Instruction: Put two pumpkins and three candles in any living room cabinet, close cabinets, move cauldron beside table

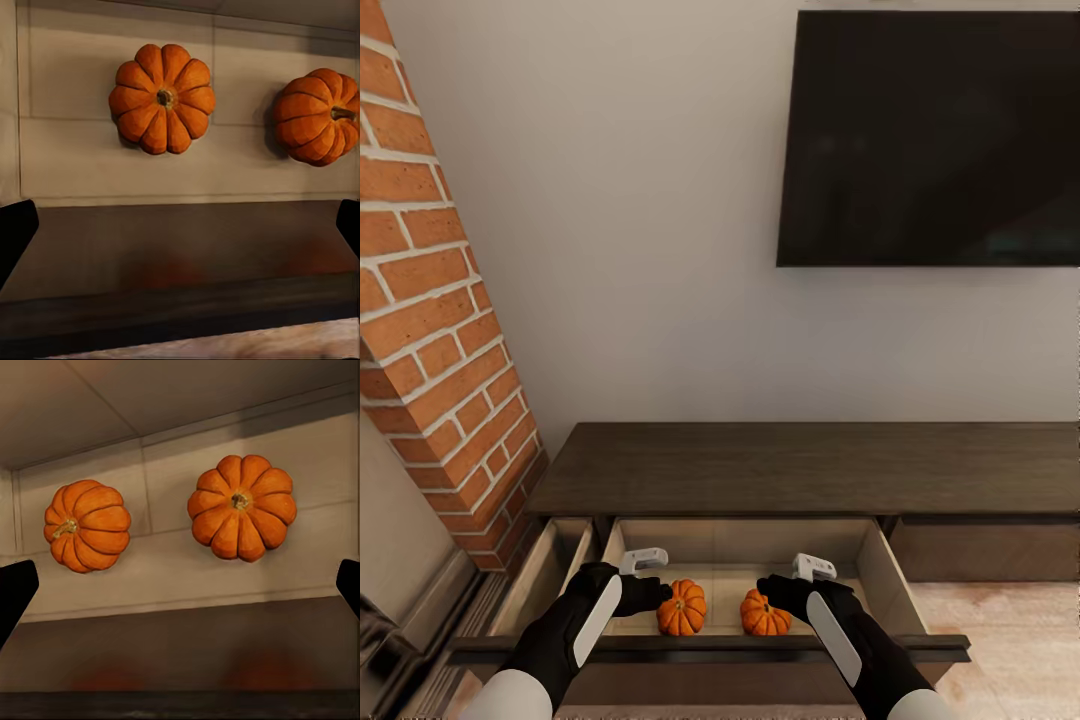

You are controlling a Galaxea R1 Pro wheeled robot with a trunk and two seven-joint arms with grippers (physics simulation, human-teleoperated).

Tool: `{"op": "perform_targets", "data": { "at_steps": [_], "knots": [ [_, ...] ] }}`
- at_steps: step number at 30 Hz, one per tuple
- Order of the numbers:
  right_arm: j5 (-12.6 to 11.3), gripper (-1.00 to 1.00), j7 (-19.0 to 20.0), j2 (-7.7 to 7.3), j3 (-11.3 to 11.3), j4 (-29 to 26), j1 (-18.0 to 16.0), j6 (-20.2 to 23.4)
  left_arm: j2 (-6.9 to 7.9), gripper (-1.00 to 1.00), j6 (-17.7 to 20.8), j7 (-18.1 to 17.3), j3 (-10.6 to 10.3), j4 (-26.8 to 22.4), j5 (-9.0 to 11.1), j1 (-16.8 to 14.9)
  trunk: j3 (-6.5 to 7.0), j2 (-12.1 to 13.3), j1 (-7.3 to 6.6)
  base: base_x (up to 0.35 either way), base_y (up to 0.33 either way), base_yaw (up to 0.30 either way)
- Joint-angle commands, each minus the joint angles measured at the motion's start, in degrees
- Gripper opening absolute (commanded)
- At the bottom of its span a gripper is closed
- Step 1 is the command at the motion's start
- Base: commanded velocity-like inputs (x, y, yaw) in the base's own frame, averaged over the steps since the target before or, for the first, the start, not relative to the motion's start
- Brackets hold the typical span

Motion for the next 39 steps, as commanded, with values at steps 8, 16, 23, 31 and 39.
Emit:
{"op": "perform_targets", "data": {
  "at_steps": [8,16,23,31,39],
  "knots": [
    [-0.6,1.00,-0.5,-0.03,0.2,-0.1,0.0,0.1,-0.05,1.00,0.2,0.5,-0.2,-0.1,0.6,0.0,1.39,3.2,-1.79,-0.036,0.000,0.000],
    [-0.6,1.00,-0.5,-0.09,0.2,-0.1,0.0,0.1,0.01,1.00,0.2,0.5,-0.2,-0.1,0.5,0.0,2.82,6.4,-3.55,-0.001,0.000,0.000],
    [-0.6,1.00,-0.4,-0.07,0.2,-0.1,0.0,0.1,-0.01,1.00,0.2,0.5,-0.2,-0.1,0.5,0.0,4.08,9.2,-5.08,-0.147,0.000,0.000],
    [-0.6,1.00,-0.4,-0.11,0.2,-0.1,0.0,0.1,-0.05,1.00,0.2,0.5,-0.2,-0.1,0.5,0.0,5.52,12.4,-6.84,-0.156,0.000,0.000],
    [-0.6,1.00,-0.4,-0.11,0.2,-0.1,0.0,0.1,-0.05,1.00,0.2,0.5,-0.2,-0.1,0.5,0.0,6.95,15.6,-8.60,-0.298,0.000,0.000]
  ]
}}
